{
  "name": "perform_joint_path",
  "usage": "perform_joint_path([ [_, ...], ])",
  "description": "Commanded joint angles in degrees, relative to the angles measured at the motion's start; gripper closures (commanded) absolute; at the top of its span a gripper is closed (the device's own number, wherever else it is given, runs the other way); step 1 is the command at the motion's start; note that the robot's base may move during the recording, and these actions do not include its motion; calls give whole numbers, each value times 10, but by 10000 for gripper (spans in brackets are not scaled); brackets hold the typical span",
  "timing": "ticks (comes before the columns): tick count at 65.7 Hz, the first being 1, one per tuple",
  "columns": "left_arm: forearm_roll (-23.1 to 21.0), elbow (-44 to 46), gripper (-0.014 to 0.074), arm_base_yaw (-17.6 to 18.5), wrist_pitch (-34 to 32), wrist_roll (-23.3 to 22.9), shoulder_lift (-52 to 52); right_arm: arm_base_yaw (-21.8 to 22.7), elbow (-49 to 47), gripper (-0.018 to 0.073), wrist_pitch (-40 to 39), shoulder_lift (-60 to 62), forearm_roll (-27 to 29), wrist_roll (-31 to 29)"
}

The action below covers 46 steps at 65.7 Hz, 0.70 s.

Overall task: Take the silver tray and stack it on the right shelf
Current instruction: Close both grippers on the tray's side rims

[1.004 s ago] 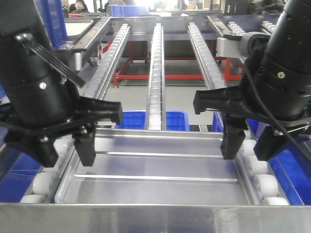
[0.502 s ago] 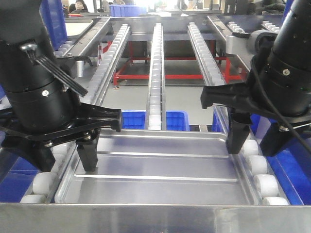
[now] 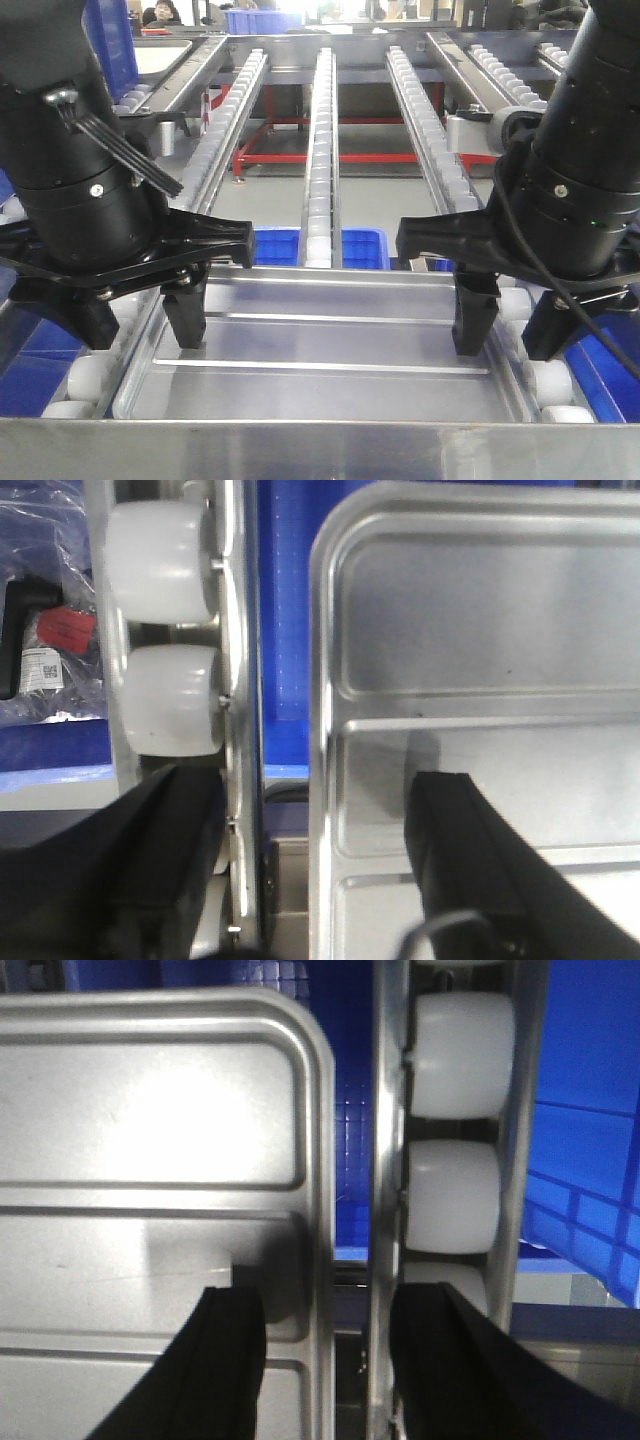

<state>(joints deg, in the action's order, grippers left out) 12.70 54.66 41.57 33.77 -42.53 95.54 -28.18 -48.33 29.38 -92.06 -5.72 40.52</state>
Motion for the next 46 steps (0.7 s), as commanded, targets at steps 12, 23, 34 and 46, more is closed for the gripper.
perform_joint_path([
  [12, 6, 17, 281, 5, -18, -5, -20, 0, -13, 145, -20, 3, -3, -1],
  [23, 6, 17, 281, 5, -18, -5, -20, 0, -13, 145, -21, 0, -3, -1],
  [34, 6, 17, 281, 5, -18, -5, -20, 0, -13, 145, -20, 0, -3, -1],
  [46, 6, 17, 325, 5, -18, -5, -20, 0, -13, 145, -20, 0, -3, -1],
])
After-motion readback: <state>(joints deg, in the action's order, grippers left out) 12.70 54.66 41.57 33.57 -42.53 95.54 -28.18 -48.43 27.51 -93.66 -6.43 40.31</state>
